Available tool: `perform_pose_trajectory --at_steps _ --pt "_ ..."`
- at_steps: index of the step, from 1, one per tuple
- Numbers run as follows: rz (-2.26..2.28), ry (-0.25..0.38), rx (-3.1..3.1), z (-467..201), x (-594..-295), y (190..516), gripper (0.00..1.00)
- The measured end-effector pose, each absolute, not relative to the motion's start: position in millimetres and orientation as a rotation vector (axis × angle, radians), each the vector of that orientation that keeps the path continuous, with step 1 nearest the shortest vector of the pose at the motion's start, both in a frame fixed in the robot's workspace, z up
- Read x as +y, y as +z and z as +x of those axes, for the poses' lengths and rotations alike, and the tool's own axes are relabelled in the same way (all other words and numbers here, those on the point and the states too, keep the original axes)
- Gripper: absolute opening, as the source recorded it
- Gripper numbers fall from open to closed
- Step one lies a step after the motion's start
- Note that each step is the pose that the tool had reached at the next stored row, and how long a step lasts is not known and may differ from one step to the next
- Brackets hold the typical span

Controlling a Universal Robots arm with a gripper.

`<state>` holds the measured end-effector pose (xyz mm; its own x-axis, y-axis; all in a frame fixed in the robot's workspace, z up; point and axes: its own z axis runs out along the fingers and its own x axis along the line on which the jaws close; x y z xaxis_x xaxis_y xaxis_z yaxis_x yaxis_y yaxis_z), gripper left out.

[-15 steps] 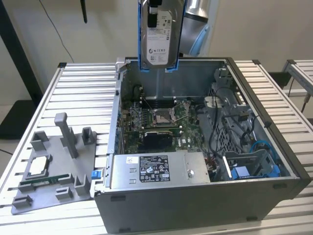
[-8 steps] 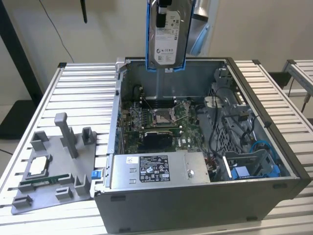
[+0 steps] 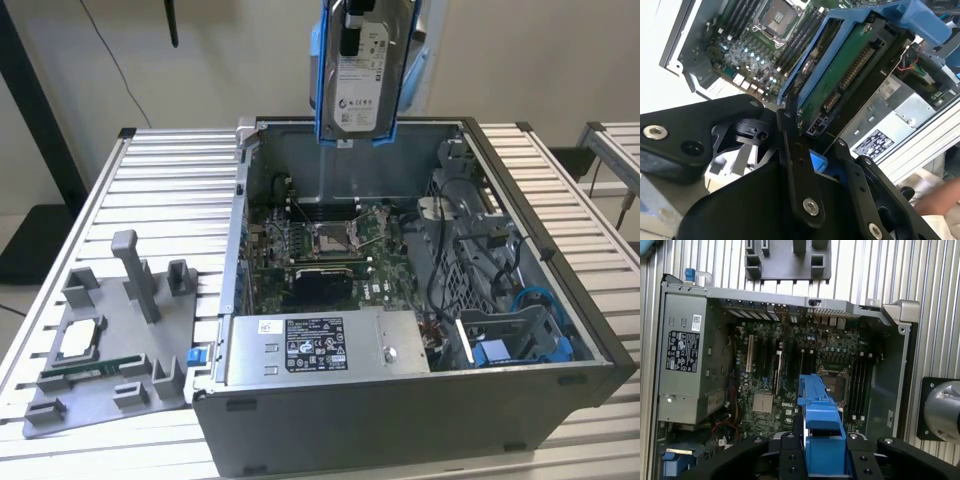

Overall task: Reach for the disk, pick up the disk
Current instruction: 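Pick up the disk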

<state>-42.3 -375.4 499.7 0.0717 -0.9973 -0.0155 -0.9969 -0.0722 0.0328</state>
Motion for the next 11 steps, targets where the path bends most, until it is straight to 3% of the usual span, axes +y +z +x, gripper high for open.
perform_pose_trajectory --at_steps 11 --pt "2.290 -0.053 -2.130 -14.5 -375.4 499.6 0.00"
